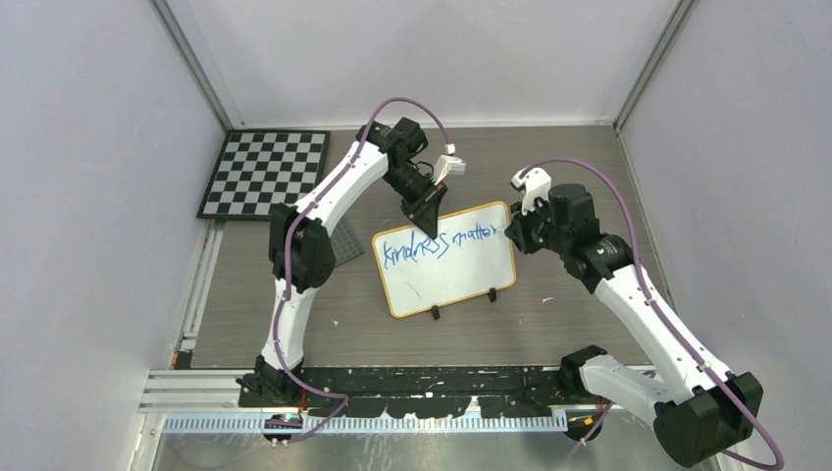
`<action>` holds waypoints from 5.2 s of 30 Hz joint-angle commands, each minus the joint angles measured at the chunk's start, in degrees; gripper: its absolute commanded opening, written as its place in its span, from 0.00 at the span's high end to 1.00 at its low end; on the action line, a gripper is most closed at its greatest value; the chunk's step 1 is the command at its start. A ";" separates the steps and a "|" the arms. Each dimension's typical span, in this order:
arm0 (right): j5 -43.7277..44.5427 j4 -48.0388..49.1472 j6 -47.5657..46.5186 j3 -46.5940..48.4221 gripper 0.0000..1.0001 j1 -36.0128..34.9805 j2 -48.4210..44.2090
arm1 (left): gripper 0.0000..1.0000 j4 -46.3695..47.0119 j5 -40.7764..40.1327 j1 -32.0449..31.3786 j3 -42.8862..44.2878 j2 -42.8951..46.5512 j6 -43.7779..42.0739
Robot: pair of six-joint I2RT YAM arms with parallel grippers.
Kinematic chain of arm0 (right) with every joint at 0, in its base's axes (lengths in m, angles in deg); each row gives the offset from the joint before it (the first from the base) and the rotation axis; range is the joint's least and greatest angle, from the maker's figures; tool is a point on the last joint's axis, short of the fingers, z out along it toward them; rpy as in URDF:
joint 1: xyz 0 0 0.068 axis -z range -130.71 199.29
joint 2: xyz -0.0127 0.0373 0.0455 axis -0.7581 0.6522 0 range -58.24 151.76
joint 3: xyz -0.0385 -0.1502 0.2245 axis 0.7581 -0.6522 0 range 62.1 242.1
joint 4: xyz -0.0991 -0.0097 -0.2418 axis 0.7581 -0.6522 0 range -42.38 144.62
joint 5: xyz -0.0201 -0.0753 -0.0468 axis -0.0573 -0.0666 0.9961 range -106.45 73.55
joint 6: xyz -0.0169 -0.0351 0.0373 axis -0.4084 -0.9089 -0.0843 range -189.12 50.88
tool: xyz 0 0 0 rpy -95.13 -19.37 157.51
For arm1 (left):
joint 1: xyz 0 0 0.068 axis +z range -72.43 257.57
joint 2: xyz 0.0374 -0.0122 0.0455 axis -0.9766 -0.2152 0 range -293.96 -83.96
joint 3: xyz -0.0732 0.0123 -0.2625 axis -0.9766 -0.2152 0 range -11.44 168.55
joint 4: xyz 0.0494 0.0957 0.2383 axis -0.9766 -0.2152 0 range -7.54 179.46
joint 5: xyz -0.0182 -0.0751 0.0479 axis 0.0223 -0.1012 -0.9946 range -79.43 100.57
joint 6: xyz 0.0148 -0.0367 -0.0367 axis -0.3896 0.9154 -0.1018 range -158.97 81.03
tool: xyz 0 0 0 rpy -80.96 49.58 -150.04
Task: Write a sentence on the whiteboard
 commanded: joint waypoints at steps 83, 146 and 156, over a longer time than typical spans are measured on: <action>0.30 -0.98 -2.91 -0.02 1.00 1.80 -1.10 | 1.00 -1.49 -2.50 0.10 -2.37 2.83 -1.94; 9.06 17.20 -17.04 -8.62 1.00 -38.33 6.33 | 0.90 9.26 3.95 10.74 -26.04 15.87 3.74; 12.07 22.13 -19.57 -11.00 1.00 -39.20 2.26 | 1.00 8.88 4.31 10.64 -25.55 15.32 3.27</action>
